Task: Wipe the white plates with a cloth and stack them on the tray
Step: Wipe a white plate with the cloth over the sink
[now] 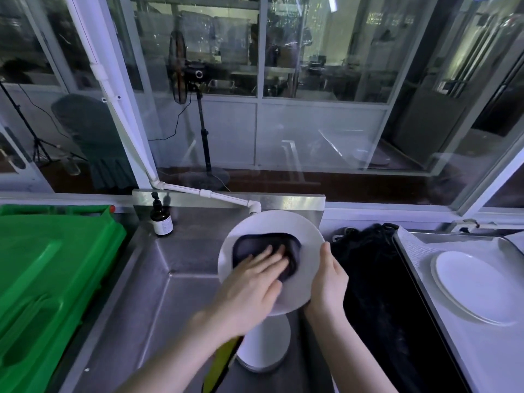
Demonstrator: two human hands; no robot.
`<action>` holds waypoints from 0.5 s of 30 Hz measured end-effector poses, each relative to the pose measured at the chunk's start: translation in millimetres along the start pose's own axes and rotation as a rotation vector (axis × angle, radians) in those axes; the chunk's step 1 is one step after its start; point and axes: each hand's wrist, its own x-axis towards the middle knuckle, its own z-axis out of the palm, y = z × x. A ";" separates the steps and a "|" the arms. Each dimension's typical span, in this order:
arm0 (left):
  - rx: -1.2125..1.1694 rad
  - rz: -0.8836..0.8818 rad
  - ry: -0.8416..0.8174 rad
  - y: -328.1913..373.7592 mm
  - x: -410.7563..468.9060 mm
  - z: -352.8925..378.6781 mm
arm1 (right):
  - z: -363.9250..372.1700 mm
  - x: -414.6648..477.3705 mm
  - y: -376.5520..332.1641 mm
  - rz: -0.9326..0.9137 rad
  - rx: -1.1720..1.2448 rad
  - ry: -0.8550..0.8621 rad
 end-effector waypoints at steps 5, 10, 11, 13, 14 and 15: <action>-0.046 0.049 -0.017 7.5 18.2 0.4 | 2.3 -11.1 9.3 0.002 -0.019 -0.076; 0.000 0.086 0.048 -8.9 49.2 -26.9 | 0.4 -24.0 5.4 -0.087 -0.074 -0.244; 0.074 0.124 0.064 -12.1 52.0 -32.7 | -2.6 -24.6 2.9 -0.136 -0.102 -0.284; 0.175 0.157 0.093 -18.3 54.9 -46.3 | -9.7 -22.1 -5.9 -0.232 -0.161 -0.362; 0.163 0.143 0.099 -21.6 55.6 -53.0 | -14.0 -19.8 -12.3 -0.270 -0.190 -0.403; 0.108 0.105 0.091 -24.6 55.8 -59.3 | -18.4 -16.7 -19.2 -0.305 -0.222 -0.438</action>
